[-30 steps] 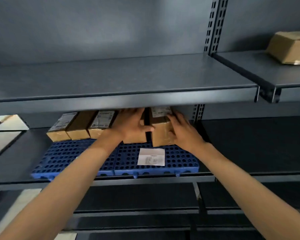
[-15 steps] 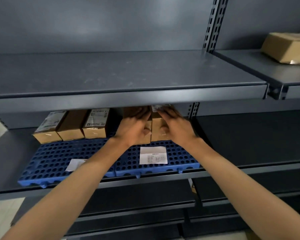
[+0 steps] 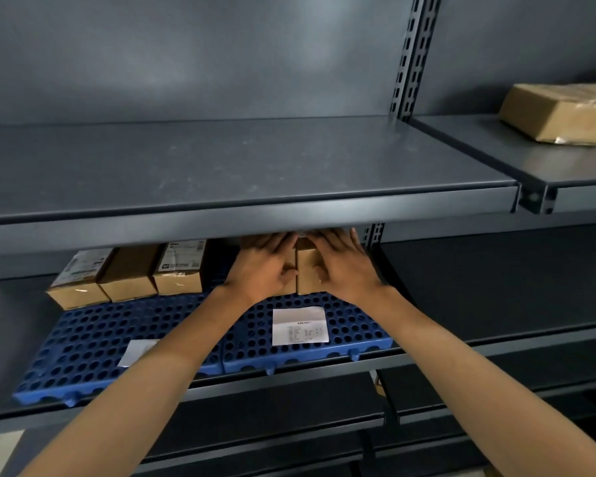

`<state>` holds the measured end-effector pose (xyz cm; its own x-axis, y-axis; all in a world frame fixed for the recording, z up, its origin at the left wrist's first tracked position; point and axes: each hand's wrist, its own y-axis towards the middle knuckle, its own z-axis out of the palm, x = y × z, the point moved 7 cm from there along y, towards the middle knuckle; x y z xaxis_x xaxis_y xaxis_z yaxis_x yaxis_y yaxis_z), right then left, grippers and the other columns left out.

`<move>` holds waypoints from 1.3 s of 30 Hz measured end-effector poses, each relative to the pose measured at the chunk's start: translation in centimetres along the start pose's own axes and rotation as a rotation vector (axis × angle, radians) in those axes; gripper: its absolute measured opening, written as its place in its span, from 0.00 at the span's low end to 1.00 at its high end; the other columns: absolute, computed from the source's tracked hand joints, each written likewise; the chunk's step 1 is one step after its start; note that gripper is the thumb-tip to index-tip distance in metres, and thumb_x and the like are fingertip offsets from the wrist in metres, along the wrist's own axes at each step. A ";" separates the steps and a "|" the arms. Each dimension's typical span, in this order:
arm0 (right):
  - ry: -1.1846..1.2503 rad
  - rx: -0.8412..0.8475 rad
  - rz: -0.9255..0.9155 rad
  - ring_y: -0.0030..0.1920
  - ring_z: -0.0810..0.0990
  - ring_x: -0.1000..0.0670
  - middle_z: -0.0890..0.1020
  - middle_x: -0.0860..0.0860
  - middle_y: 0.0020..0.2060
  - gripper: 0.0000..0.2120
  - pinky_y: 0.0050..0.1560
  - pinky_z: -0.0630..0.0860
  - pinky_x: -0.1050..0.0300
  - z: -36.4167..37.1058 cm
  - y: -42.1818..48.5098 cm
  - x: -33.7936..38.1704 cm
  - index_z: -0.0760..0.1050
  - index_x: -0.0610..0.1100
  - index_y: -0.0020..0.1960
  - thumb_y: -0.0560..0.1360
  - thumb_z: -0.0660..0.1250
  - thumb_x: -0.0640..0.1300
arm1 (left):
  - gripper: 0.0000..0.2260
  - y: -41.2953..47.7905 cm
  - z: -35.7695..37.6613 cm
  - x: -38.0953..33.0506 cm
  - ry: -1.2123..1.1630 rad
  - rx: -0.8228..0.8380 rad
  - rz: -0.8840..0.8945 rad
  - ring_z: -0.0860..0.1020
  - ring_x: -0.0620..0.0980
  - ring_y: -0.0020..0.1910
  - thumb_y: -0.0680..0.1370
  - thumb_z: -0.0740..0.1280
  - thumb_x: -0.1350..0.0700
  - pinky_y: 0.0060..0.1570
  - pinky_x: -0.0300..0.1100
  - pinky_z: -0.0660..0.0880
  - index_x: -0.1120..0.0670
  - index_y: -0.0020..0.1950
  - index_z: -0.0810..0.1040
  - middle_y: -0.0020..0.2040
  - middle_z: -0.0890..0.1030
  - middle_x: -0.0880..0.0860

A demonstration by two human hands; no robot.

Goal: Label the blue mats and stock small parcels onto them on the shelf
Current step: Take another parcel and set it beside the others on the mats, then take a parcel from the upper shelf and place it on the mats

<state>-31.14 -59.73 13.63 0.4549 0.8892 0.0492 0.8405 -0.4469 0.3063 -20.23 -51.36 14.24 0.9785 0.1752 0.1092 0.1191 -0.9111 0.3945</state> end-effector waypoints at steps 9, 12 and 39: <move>-0.001 0.015 -0.066 0.77 0.56 0.43 0.61 0.46 0.77 0.32 0.75 0.57 0.40 -2.1 -1.1 -0.2 0.57 0.47 0.78 0.76 0.63 0.50 | 0.38 0.8 -1.6 -1.3 -0.057 0.091 0.000 0.61 0.54 0.75 0.73 0.64 0.37 0.67 0.57 0.67 0.46 0.78 0.52 0.78 0.59 0.49; 0.038 0.005 -0.074 0.77 0.58 0.43 0.62 0.46 0.76 0.33 0.73 0.62 0.42 -4.0 -2.3 -0.3 0.58 0.47 0.77 0.76 0.64 0.51 | 0.37 0.7 -3.7 -3.3 -0.166 0.033 0.023 0.62 0.54 0.75 0.74 0.64 0.39 0.69 0.54 0.66 0.47 0.78 0.52 0.77 0.61 0.50; -0.086 -0.491 0.207 0.65 0.72 0.49 0.78 0.51 0.61 0.17 0.63 0.68 0.59 -32.4 -25.3 -26.6 0.77 0.46 0.62 0.74 0.63 0.40 | 0.25 18.6 -22.1 -40.2 -0.654 -0.281 0.365 0.65 0.41 0.70 0.76 0.64 0.58 0.68 0.42 0.66 0.44 0.72 0.67 0.71 0.70 0.42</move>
<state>-73.98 -68.91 35.37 0.6364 0.7667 0.0842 0.5032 -0.4954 0.7080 -61.07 -67.13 37.33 0.8582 -0.4496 -0.2476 -0.1893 -0.7256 0.6616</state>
